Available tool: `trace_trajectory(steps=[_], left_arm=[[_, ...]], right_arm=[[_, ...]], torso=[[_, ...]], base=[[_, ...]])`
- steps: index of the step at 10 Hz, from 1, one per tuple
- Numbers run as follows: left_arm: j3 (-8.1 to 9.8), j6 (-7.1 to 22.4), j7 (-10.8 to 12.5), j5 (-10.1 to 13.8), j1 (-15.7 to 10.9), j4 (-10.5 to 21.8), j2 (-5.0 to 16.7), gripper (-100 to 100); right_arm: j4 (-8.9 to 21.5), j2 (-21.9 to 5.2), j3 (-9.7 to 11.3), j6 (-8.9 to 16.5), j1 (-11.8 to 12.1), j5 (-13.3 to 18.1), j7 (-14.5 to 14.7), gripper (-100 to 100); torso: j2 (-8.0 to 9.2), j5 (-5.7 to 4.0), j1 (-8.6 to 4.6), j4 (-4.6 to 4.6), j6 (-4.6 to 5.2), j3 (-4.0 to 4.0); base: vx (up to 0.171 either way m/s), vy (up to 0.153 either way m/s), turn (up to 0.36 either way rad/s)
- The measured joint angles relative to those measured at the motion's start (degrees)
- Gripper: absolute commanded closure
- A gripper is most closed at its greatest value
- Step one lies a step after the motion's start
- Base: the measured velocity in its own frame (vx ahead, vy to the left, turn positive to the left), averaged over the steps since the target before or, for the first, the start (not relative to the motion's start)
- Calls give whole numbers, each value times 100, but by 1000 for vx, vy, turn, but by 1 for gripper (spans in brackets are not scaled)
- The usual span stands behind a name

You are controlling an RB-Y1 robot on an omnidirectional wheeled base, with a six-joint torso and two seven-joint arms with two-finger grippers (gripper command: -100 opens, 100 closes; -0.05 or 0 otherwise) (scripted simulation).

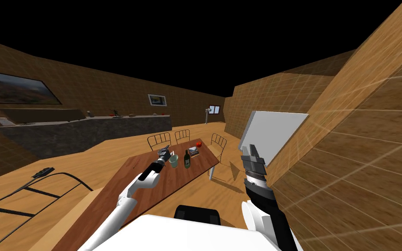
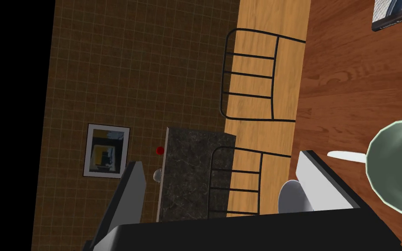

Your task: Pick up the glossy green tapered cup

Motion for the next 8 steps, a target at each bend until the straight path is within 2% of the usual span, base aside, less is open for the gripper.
trace_trajectory(steps=[1, 4, 6, 8], left_arm=[[-2, 93, 59, 27, -44, 164, 7, -100], [22, 486, 335, 251, -268, 637, 251, -100], [24, 593, 414, 291, -349, 926, 273, -100], [50, 840, 537, 380, -438, 1157, 347, -100]], right_arm=[[0, 0, -1, 0, 1, 0, 0, 0], [0, 0, 0, 0, 0, 0, 0, 0], [0, 0, -1, 0, 1, 0, 0, 0], [0, 0, -1, 0, 1, 0, 0, 0]], torso=[[0, 1, 1, -1, -6, 0], [-1, 0, 0, 0, -2, 0], [-1, 1, 1, -1, -7, -1], [-1, 0, 1, -1, -6, -1]], base=[[-6, -5, -171], [-4, -2, -130], [-2, -3, -74], [-1, -1, -70]])
